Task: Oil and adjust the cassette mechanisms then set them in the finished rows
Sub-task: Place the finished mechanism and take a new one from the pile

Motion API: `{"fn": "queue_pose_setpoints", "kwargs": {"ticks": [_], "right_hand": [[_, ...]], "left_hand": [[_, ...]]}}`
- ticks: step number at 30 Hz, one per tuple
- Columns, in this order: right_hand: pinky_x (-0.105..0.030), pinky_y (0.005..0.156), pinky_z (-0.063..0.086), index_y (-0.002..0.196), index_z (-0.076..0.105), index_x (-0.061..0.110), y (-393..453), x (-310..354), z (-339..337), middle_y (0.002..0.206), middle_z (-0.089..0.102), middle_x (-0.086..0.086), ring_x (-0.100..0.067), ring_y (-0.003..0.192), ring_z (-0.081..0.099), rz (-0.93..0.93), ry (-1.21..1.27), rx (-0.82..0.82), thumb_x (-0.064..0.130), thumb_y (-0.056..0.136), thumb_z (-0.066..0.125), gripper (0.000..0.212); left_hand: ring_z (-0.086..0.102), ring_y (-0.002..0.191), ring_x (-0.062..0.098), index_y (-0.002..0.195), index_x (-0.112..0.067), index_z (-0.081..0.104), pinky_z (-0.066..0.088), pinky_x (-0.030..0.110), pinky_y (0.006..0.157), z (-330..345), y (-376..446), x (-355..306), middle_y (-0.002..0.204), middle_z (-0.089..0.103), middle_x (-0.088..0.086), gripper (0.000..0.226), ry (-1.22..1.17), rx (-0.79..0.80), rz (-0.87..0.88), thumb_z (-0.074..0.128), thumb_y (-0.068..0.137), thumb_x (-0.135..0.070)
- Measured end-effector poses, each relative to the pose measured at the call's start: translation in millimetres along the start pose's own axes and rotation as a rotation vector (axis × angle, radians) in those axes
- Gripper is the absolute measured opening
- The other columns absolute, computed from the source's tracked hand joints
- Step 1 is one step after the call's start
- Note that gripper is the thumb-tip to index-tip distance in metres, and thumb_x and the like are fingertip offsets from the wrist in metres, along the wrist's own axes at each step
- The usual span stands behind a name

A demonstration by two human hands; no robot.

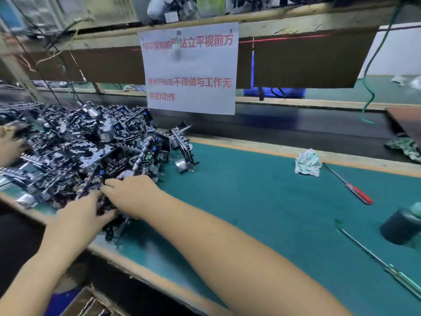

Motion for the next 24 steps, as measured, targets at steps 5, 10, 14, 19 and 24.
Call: {"fn": "queue_pose_setpoints", "kwargs": {"ticks": [5, 10, 14, 19, 24], "right_hand": [[-0.025, 0.081, 0.048, 0.123, 0.053, 0.021, -4.3, 7.8, -18.6, 0.122, 0.056, 0.007, -0.014, 0.114, 0.056, -0.118, -0.101, -0.056, 0.012, 0.098, 0.039, 0.03], [-0.025, 0.072, 0.046, 0.117, 0.054, 0.021, -47.4, -3.9, -31.5, 0.113, 0.06, 0.006, -0.013, 0.11, 0.056, -0.101, -0.061, -0.056, 0.01, 0.095, 0.044, 0.026], [-0.028, 0.084, 0.043, 0.114, 0.054, 0.022, -108.0, -30.2, -41.9, 0.111, 0.059, 0.008, -0.015, 0.11, 0.047, 0.029, 0.026, -0.051, 0.032, 0.093, 0.055, 0.024], [-0.031, 0.076, 0.033, 0.112, 0.053, 0.015, -210.6, -75.1, -47.2, 0.108, 0.054, -0.001, -0.021, 0.101, 0.045, 0.343, 0.194, -0.037, 0.028, 0.09, 0.061, 0.027], [-0.028, 0.057, 0.043, 0.08, 0.061, 0.015, -311.3, -98.9, -74.4, 0.077, 0.058, 0.002, -0.02, 0.072, 0.054, 0.575, -0.064, -0.125, 0.019, 0.067, 0.082, 0.025]], "left_hand": [[0.065, 0.075, 0.028, 0.106, -0.025, 0.068, 0.045, 0.035, 0.061, -9.1, -5.2, -2.0, 0.075, 0.069, 0.003, 0.043, -0.065, -0.047, 0.11, 0.083, 0.068, -0.037], [0.068, 0.078, 0.018, 0.088, -0.072, 0.053, 0.055, 0.04, 0.067, -14.7, -23.9, -15.9, 0.08, 0.069, -0.02, 0.065, -0.111, 0.011, 0.252, 0.092, 0.052, -0.033], [0.065, 0.066, 0.004, 0.094, -0.079, 0.043, 0.056, 0.033, 0.06, -23.8, -44.4, -69.9, 0.075, 0.065, -0.032, 0.075, -0.095, 0.027, 0.417, 0.09, 0.049, -0.042], [0.056, 0.062, -0.003, 0.089, -0.047, 0.066, 0.035, 0.011, 0.045, -33.1, -96.7, -189.1, 0.08, 0.065, -0.03, 0.058, -0.163, -0.125, 0.863, 0.096, 0.041, -0.031], [0.066, 0.071, 0.011, 0.093, -0.029, 0.072, 0.046, 0.018, 0.047, -23.6, -143.3, -280.6, 0.087, 0.068, -0.014, 0.04, -0.287, -0.31, 1.188, 0.091, 0.057, -0.025]]}}
Point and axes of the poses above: each hand's wrist, its own y-axis towards the middle knuckle, its own z-axis out of the palm, x = y × z, the point moved 9 cm from there along y, towards the middle knuckle
